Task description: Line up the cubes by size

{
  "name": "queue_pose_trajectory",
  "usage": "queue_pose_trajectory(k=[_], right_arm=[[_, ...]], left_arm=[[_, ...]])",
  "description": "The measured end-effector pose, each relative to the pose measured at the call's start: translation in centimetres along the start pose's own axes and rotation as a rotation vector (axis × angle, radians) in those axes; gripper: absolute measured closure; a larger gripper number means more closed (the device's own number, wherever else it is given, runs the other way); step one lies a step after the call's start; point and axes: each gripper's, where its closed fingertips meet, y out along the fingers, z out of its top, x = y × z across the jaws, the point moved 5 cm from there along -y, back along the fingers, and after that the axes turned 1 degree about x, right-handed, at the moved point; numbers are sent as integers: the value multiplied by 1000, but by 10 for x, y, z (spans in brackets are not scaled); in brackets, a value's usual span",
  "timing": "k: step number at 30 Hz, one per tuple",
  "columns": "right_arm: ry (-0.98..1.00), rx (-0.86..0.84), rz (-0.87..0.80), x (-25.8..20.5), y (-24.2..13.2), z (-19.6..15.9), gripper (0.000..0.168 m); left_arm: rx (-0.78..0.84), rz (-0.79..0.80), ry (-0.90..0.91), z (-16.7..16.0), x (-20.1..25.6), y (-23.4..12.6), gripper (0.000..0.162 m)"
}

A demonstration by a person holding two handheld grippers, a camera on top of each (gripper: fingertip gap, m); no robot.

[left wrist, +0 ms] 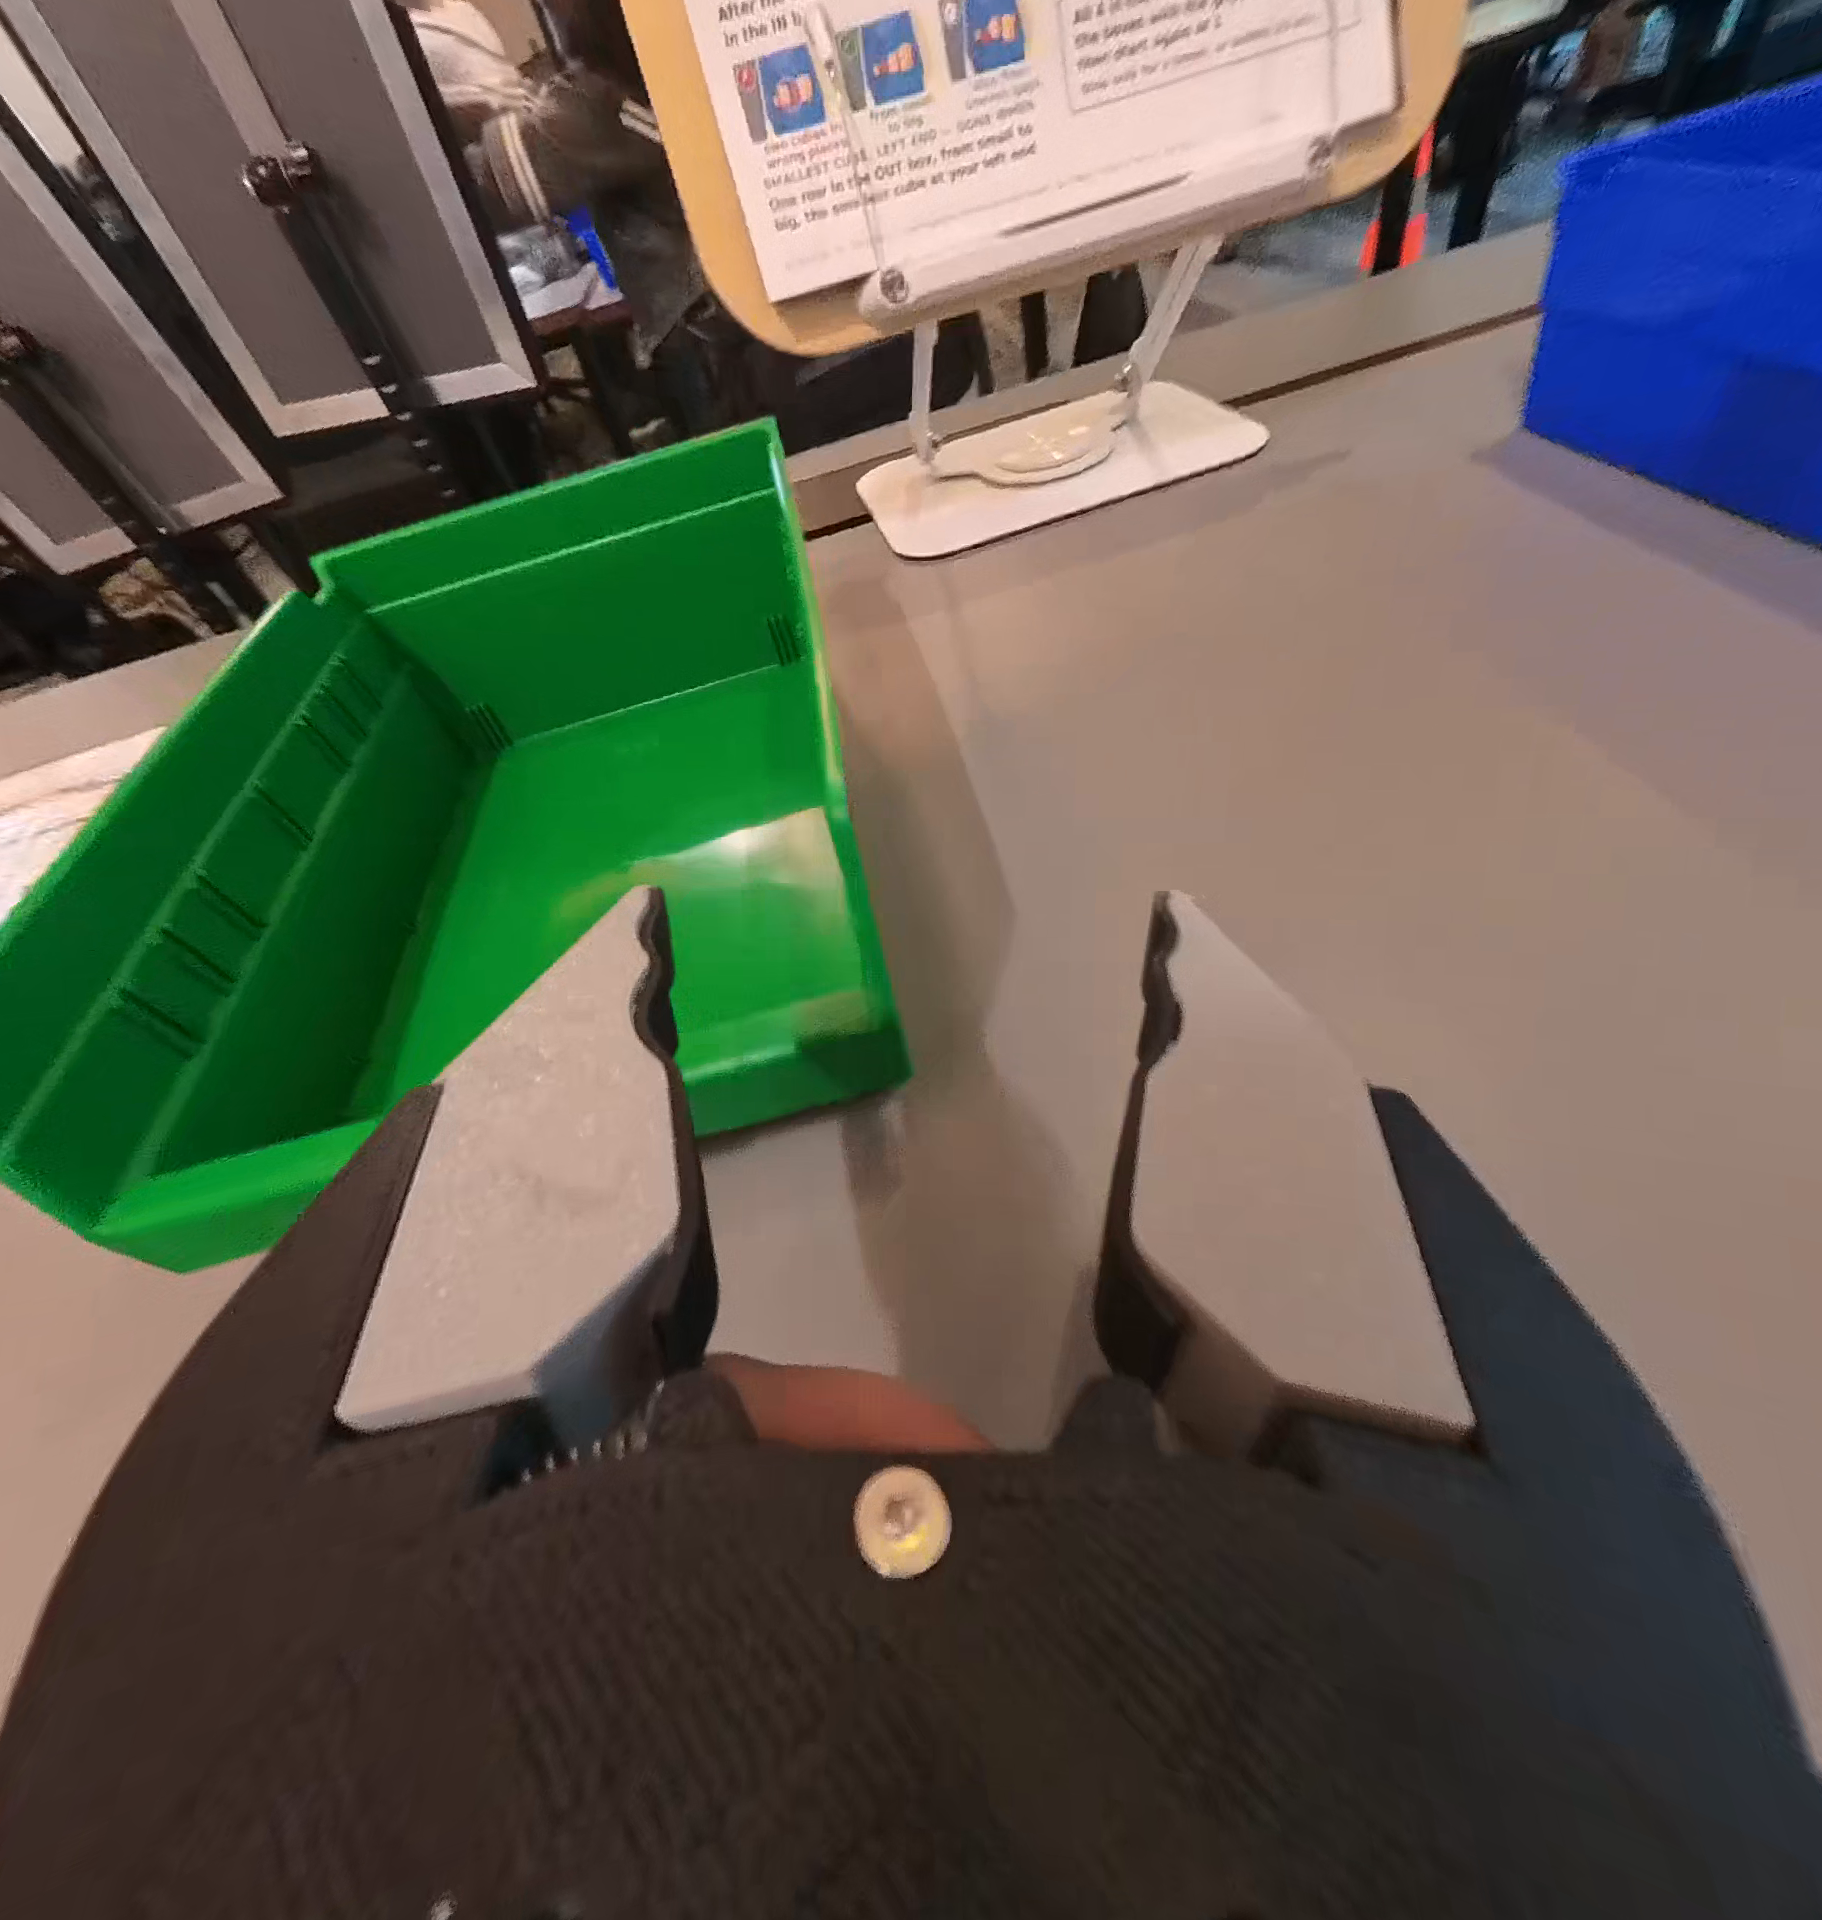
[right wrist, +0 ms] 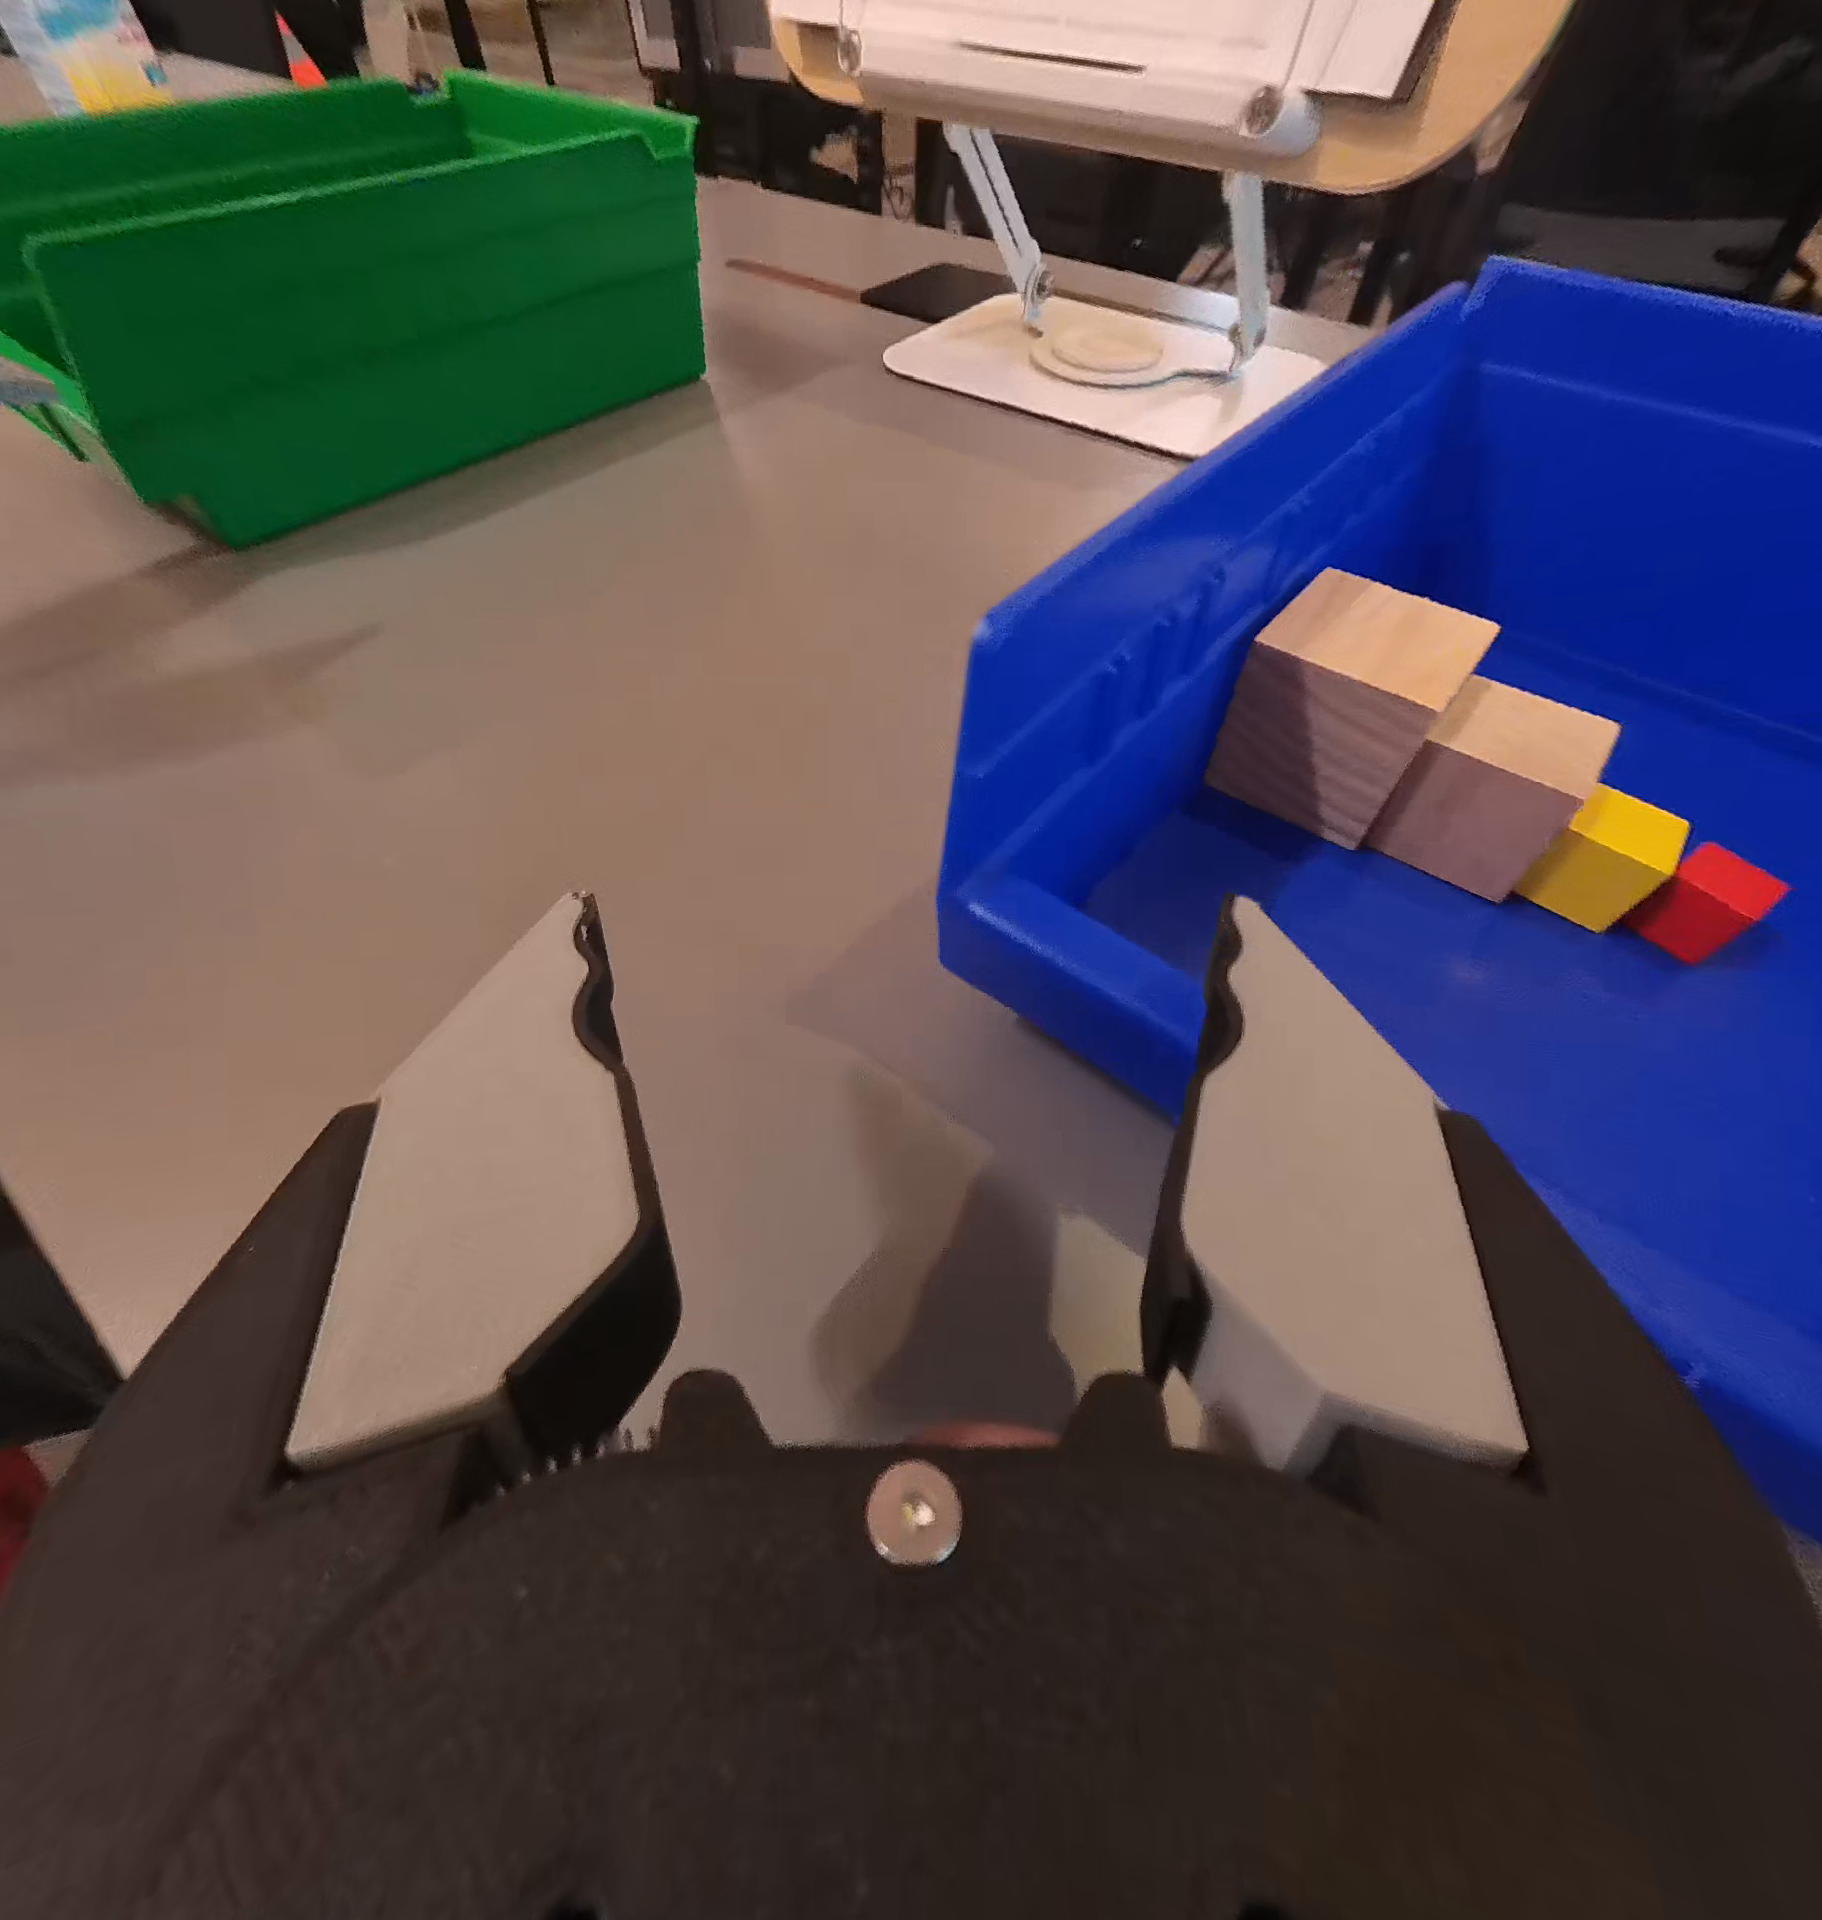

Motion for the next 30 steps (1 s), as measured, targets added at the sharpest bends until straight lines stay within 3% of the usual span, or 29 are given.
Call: queue_pose_trajectory(k=[4,7,10,12,14,20,24,30], right_arm=[[-45,-75,-106,1,21,8,58],[-49,-124,-126,2,37,12,87],[-45,-163,-135,6,45,12,121],[-81,-167,-190,15,40,14,151],[-76,-179,-193,19,32,12,153],[-126,-198,-184,13,12,4,157],[-148,-203,-129,-27,22,8,154],[-89,-137,-45,-107,61,22,149]], left_arm=[[-59,109,73,1,-19,24,78],[-114,60,81,-4,-15,39,100],[-137,18,116,-10,-9,50,152],[-132,45,167,-10,-13,52,158],[-143,43,203,-10,-21,51,159],[49,-127,-98,13,-60,9,162],[156,-163,-198,40,-83,-33,162],[293,-23,-123,73,-105,-87,161]])
